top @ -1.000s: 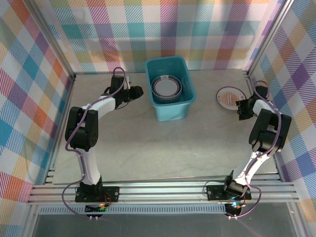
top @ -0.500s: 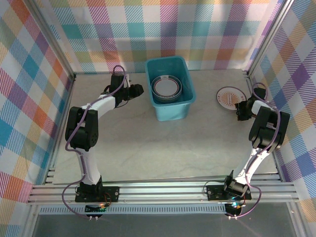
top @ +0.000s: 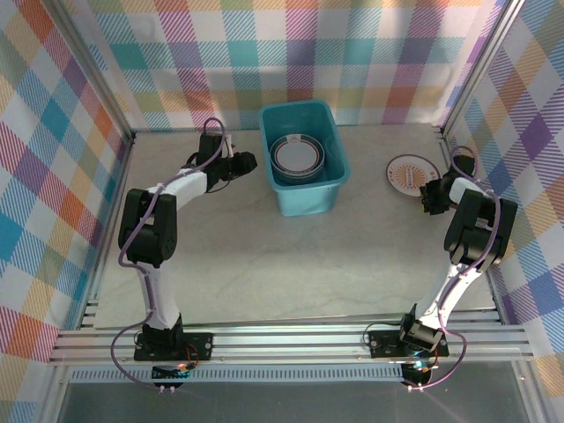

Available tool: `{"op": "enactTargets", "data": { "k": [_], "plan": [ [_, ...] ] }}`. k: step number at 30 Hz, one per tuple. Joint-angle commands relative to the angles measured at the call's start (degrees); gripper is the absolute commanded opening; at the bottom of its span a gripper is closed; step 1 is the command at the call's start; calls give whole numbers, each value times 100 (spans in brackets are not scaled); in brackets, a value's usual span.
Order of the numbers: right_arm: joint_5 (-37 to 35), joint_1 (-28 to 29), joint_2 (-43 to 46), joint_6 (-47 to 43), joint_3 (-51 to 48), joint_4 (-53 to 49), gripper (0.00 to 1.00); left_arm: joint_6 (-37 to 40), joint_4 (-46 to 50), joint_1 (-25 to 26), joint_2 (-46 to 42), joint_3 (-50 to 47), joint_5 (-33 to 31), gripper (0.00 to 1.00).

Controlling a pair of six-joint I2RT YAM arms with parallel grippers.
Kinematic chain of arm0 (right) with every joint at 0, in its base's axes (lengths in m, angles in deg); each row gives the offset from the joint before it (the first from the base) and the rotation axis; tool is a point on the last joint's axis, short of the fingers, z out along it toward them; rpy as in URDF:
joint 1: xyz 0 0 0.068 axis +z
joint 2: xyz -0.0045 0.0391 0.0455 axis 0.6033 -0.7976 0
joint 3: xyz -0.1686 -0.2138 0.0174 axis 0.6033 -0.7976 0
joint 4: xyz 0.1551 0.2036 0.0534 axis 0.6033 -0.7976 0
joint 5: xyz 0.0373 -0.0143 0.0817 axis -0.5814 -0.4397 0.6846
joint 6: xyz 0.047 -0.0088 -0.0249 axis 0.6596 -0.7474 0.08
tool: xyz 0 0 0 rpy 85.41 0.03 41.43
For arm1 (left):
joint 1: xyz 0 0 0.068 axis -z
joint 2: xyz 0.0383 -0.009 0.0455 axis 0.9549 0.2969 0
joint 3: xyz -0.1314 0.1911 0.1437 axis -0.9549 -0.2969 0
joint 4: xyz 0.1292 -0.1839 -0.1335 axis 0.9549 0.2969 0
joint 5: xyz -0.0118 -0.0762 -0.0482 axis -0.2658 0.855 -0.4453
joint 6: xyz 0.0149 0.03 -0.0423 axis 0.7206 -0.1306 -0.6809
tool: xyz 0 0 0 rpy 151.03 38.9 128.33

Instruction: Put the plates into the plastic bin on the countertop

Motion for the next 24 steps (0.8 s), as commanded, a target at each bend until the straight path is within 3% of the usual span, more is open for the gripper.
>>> {"op": "enactTargets", "data": {
  "k": [1, 19, 24],
  "plan": [
    [-61, -6, -98, -36, 124, -65, 35, 58, -11, -32, 99, 166, 121, 41],
    [-113, 88, -485, 237, 361, 298, 35, 21, -10, -21, 82, 111, 191, 42],
    [-131, 91, -540, 228, 439, 254, 24, 19, -26, -23, 65, 57, 191, 41]
  ]
}}
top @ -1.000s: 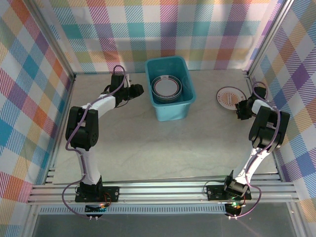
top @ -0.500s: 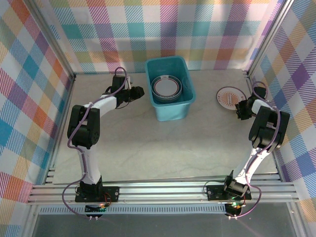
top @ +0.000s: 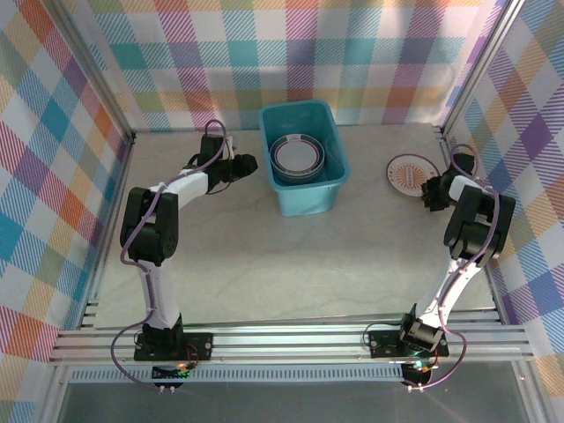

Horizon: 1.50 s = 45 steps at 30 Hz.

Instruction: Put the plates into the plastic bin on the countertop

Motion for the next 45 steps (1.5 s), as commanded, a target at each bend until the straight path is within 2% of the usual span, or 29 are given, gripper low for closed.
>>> {"op": "enactTargets", "data": {
  "k": [1, 8, 18, 28, 40, 45],
  "plan": [
    [-58, 52, -156, 35, 124, -1, 23, 17, -28, -24, -48, 47, 143, 41],
    [-90, 59, -89, 45, 49, -11, 12, 17, -21, -24, -49, 48, 161, 42],
    [135, 69, 700, 474, -345, -4, 0, 65, -40, -28, -41, 117, 196, 41],
    [490, 96, 1413, 876, -661, -48, 0, 78, -111, -30, -22, 187, 278, 41],
    [374, 267, 2435, 932, -1235, 466, 0, 146, -96, -37, -180, 125, 319, 41],
    [182, 533, 3005, 1046, -1298, 520, 0, 201, -72, -50, -234, 129, 292, 41]
  ]
}}
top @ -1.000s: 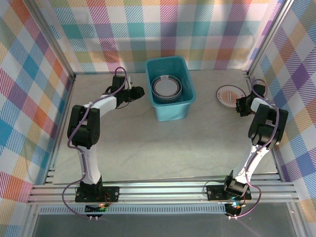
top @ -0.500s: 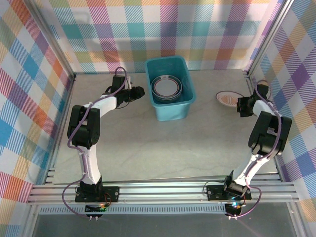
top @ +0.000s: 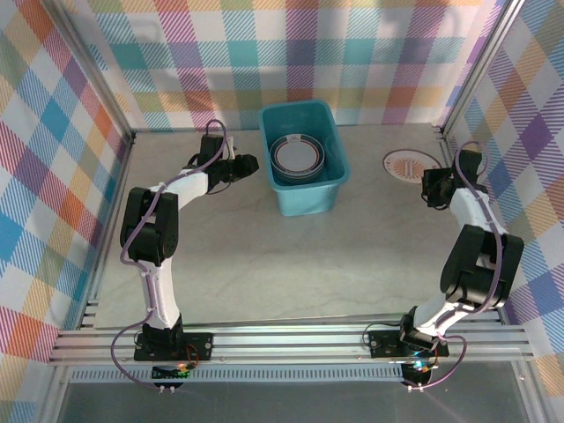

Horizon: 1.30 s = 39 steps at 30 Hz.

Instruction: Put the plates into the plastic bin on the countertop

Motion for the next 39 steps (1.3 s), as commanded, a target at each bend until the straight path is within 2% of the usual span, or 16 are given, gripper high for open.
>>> {"op": "enactTargets", "data": {
  "k": [1, 5, 10, 14, 21, 31, 39],
  "plan": [
    [-163, 244, 586, 158, 34, 375, 0, 169, -59, -50, -219, 151, 96, 41],
    [-760, 766, 1101, -10, 427, 196, 0, 176, 23, -58, -158, 287, 176, 41],
    [-1242, 1565, 1224, -135, 956, 26, 0, 197, 79, -76, -94, 396, 244, 41],
    [-1519, 2305, 1030, -33, 1143, 266, 0, 220, 100, -101, -73, 463, 296, 42],
    [-1512, 3400, 157, -53, 1828, 288, 0, 284, 179, -168, -122, 479, 420, 42],
    [-1498, 3930, -744, 40, 2375, 303, 0, 335, 171, -307, -319, 216, 537, 42],
    [-1927, 4117, -1324, 143, 2831, 97, 0, 416, 322, -399, -375, 268, 598, 42]
  ]
}}
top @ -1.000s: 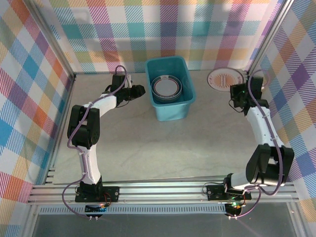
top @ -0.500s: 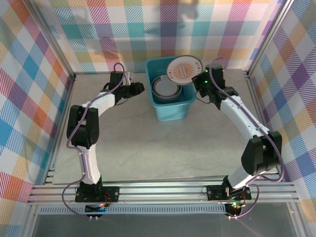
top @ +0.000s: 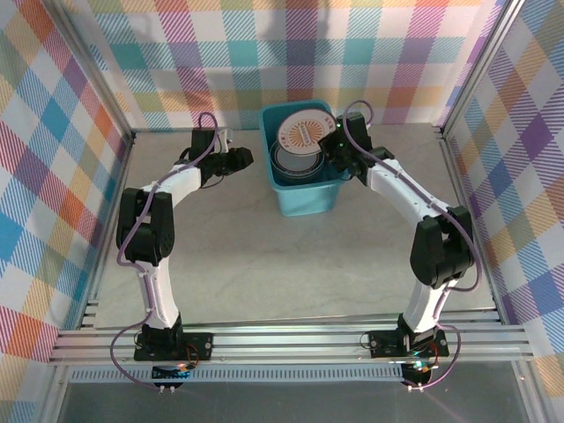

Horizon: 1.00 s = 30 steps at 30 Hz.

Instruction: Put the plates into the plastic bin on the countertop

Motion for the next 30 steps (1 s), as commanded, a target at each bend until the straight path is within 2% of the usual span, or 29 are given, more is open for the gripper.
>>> {"op": "enactTargets", "data": {
  "k": [1, 6, 15, 30],
  "plan": [
    [-296, 108, -179, 109, 377, 122, 0, 151, 144, -121, -292, 4, 155, 42],
    [-338, 193, -619, 258, 807, -96, 0, 195, 293, -157, -220, 162, 243, 42],
    [-847, 431, -1163, 719, 1320, -686, 0, 282, 443, -156, -54, 249, 408, 42],
    [-940, 578, -2086, 1312, 2318, -1583, 0, 379, 392, -188, -10, 185, 356, 42]
  ]
}}
